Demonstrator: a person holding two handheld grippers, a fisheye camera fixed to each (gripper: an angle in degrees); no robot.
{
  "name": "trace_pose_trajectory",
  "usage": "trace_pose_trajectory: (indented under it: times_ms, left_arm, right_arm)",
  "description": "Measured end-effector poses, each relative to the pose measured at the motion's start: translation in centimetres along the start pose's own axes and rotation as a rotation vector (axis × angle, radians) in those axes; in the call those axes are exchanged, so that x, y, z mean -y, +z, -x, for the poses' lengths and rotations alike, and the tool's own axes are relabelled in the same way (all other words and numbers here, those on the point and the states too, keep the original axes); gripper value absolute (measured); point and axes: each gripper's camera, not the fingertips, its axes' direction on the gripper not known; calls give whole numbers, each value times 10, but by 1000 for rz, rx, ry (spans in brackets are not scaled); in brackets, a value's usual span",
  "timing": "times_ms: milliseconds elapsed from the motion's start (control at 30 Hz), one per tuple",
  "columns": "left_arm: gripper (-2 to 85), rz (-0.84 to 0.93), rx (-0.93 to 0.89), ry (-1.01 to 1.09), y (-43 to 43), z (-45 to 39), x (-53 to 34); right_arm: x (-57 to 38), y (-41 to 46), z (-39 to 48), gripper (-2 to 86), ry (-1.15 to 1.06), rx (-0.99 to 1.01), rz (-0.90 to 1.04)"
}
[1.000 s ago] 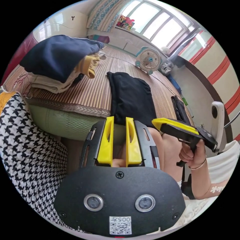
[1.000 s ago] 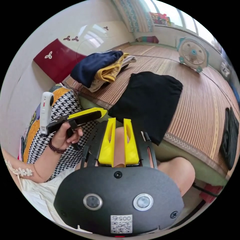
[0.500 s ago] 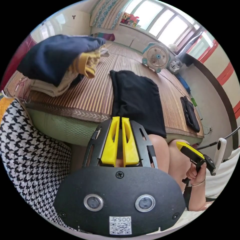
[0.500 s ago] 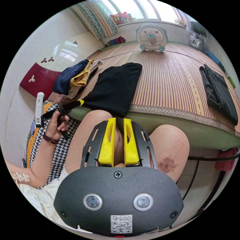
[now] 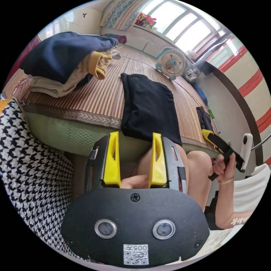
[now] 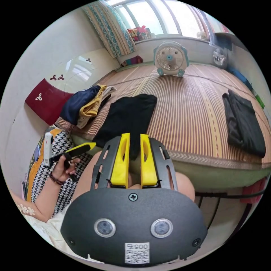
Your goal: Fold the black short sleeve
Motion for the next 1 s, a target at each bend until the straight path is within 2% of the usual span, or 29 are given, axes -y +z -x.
trace_pose_trajectory:
  times_ms: [200, 333, 433, 567, 700, 833, 1000]
  left_arm:
    - [125, 8, -20, -51, 16, 2, 10]
    - [111, 103, 5, -31, 35, -4, 19]
    - [109, 107, 52, 35, 40, -13, 21]
    - [107, 79, 98, 69, 42, -21, 16]
    - [103, 74, 82, 59, 42, -22, 16]
    - [99, 81, 95, 71, 41, -28, 16]
    - [93, 84, 147, 92, 39, -40, 14]
  right_arm:
    - [66, 25, -7, 56, -30, -57, -85]
    - [105, 68, -15, 67, -19, -97, -90]
    - [126, 106, -28, 75, 16, -121, -66]
    - [139, 153, -48, 94, 83, -131, 28]
    - [148, 150, -52, 106, 103, -98, -48]
    - [154, 177, -55, 102, 56, -141, 50]
    - [150, 180, -43, 65, -15, -144, 55]
